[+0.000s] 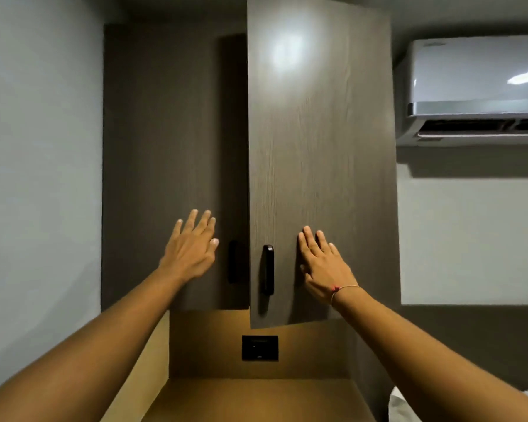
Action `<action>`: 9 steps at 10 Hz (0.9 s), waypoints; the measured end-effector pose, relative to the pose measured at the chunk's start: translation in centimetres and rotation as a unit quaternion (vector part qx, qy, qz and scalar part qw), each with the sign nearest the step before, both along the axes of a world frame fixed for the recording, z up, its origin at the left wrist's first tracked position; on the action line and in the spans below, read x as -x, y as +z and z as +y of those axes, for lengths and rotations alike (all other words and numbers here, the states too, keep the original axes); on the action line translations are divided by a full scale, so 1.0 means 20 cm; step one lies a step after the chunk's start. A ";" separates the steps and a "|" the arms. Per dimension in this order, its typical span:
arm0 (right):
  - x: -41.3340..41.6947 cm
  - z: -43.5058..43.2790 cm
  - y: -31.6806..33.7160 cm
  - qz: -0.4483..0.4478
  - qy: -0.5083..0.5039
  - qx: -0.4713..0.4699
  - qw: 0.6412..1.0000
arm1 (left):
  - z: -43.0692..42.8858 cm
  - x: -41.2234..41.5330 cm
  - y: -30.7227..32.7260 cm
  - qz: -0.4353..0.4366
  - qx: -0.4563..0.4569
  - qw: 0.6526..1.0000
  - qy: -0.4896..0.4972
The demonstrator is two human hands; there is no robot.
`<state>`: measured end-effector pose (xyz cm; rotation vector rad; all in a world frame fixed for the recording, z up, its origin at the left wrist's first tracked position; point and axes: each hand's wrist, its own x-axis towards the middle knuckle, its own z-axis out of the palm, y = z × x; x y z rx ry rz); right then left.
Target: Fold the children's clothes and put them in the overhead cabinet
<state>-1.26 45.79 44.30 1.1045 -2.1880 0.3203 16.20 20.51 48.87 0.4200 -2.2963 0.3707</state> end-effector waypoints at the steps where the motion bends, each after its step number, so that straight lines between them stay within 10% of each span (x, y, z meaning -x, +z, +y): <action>1: 0.06 -0.09 0.02 0.009 -0.032 -0.005 0.999 | -0.17 0.07 -0.10 -0.023 -0.040 0.999 0.022; 7: 0.20 -0.31 -0.06 0.024 -0.108 0.021 0.994 | -0.40 0.29 -0.29 0.029 -0.050 0.998 -0.014; 9: -0.06 -0.21 0.06 -0.136 0.098 0.224 0.960 | -0.30 0.19 -0.17 -0.007 -0.040 0.999 -0.010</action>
